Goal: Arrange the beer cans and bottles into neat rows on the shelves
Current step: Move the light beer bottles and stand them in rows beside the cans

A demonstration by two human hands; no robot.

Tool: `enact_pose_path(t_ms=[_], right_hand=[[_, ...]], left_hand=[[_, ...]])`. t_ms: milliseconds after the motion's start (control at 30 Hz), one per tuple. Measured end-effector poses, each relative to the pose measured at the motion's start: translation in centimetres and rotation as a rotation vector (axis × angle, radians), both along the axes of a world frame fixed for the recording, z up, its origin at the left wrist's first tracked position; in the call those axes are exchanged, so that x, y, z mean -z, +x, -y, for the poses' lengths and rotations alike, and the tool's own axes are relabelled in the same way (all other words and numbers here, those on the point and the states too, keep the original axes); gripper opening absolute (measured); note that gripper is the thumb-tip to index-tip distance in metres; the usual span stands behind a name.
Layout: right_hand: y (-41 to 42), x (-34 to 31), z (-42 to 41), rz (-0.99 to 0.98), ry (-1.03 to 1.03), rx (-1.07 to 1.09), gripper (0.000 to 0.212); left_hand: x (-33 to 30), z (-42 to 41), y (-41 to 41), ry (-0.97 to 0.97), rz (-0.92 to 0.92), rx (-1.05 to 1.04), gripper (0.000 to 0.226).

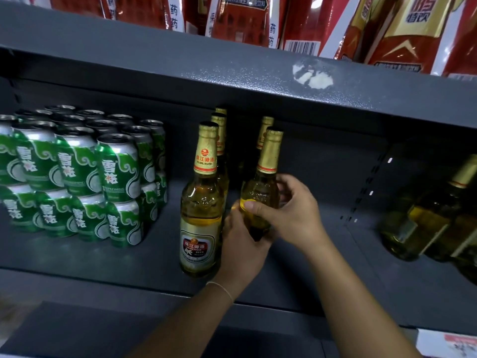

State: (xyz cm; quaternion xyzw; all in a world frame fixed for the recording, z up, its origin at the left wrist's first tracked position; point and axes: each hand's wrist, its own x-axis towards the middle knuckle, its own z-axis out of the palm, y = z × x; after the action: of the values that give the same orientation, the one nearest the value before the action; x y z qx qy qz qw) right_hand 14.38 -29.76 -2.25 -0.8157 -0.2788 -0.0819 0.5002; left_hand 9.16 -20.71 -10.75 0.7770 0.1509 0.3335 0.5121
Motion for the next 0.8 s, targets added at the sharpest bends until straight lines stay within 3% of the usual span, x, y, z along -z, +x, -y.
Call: enact_pose_path(t_ms=[100,233,467,633,800], right_hand=[[0.1,0.1,0.1,-0.051,0.096,-0.056,0.070],[0.7,0.1,0.8,-0.145,0.190,-0.215,0.063],[2.6,2.1,1.7,-0.165,0.247,-0.415,0.047],[2.2,3.6,1.3,-0.085,0.247,-0.326,0.041],[2.0,5.8,0.9,-0.122,0.297,-0.153,0.038]], left_hand=[[0.4,-0.2,-0.6,0.037,-0.050,0.035,0.101],[1.2,-0.7,-1.2,0.041,-0.124,0.097,0.114],[2.5,-1.1,-1.2,0.009,-0.212,0.159,0.107],[2.9,-1.1,-1.1,0.071,-0.230,0.124,0.101],[3.2,-1.0,-0.6,0.090,-0.210,0.041,0.078]])
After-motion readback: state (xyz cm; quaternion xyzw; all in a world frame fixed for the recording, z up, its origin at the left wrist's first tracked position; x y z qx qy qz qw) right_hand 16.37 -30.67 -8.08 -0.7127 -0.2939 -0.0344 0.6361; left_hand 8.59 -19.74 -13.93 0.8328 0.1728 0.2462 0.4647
